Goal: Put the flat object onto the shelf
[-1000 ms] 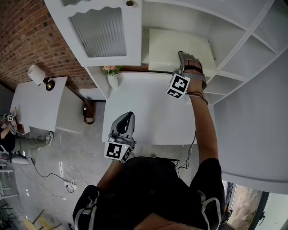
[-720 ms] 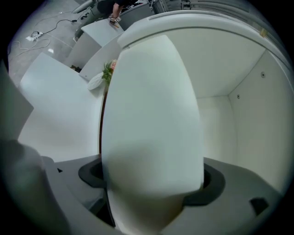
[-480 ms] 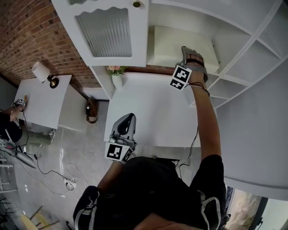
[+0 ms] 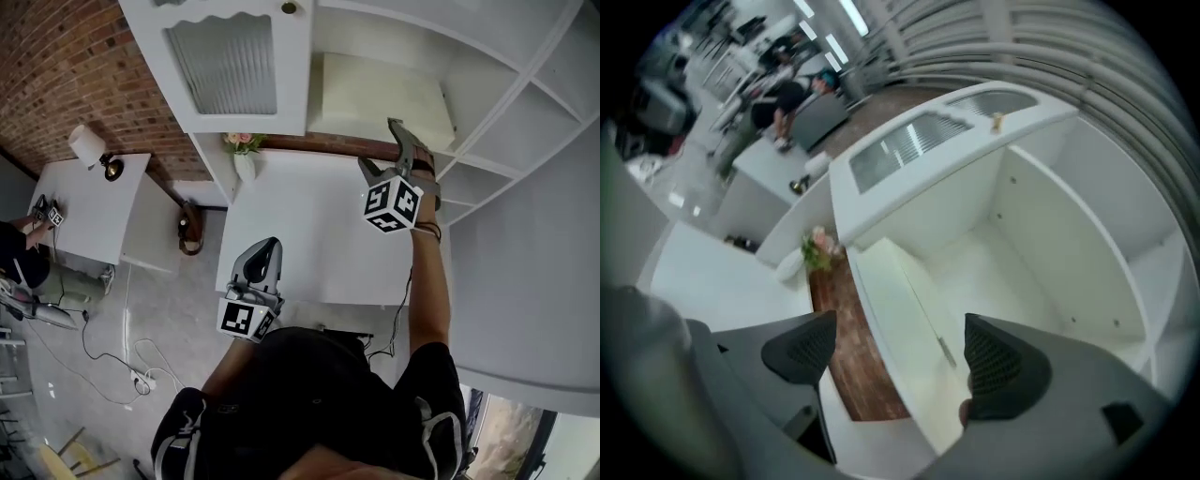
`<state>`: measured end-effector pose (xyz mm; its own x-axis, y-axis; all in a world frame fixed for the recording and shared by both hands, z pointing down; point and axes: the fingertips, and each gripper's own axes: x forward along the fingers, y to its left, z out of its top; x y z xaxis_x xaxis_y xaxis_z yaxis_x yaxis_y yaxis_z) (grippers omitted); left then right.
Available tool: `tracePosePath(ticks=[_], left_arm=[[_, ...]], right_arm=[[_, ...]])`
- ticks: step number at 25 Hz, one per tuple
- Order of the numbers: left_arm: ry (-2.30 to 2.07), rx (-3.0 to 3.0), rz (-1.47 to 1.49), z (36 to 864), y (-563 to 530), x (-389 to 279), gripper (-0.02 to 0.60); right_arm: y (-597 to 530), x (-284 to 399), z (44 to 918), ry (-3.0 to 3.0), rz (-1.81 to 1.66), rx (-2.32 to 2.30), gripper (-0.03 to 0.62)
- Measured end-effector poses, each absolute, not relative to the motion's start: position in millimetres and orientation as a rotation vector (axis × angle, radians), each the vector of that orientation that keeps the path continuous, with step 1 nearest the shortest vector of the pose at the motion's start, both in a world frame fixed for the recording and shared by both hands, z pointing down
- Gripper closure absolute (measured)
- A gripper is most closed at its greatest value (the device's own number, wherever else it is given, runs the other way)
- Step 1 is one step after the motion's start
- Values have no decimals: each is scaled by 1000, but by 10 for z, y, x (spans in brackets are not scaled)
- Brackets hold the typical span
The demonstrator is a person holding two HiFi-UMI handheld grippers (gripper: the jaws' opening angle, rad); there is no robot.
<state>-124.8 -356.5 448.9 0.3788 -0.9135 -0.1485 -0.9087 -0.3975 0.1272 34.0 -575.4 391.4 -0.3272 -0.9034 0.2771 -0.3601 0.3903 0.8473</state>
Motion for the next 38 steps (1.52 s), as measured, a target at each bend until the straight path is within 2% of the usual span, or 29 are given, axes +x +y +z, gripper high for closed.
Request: tracePosePath(ticks=[1, 2, 4, 10, 15, 26, 38], left_arm=[[-1708, 2591, -306, 4486, -3549, -1244, 566], [-1704, 2594, -309, 4483, -3535, -1237, 566], [-1694, 2602, -310, 4479, -3507, -1211, 566], [-1675, 2624, -309, 4414, -3366, -1141, 566], [-1663, 2637, -306, 4409, -3278, -1105, 566], [-1618, 2659, -300, 4467, -3108, -957, 566], [-1617, 2648, -311, 4477, -3027, -944, 566]], right_arm=[[-5564, 340, 3882, -1968, -825, 1156, 146], [-5380, 348, 3870, -2062, -758, 1223, 179], [-5039, 376, 3920, -2240, -606, 1340, 384], [-4168, 529, 4268, -2597, -47, 1581, 496], [-3679, 557, 4517, -2663, 219, 1630, 534], [-3349, 553, 4668, -2616, 161, 1644, 566], [-3262, 531, 4654, -2629, 151, 1640, 566]])
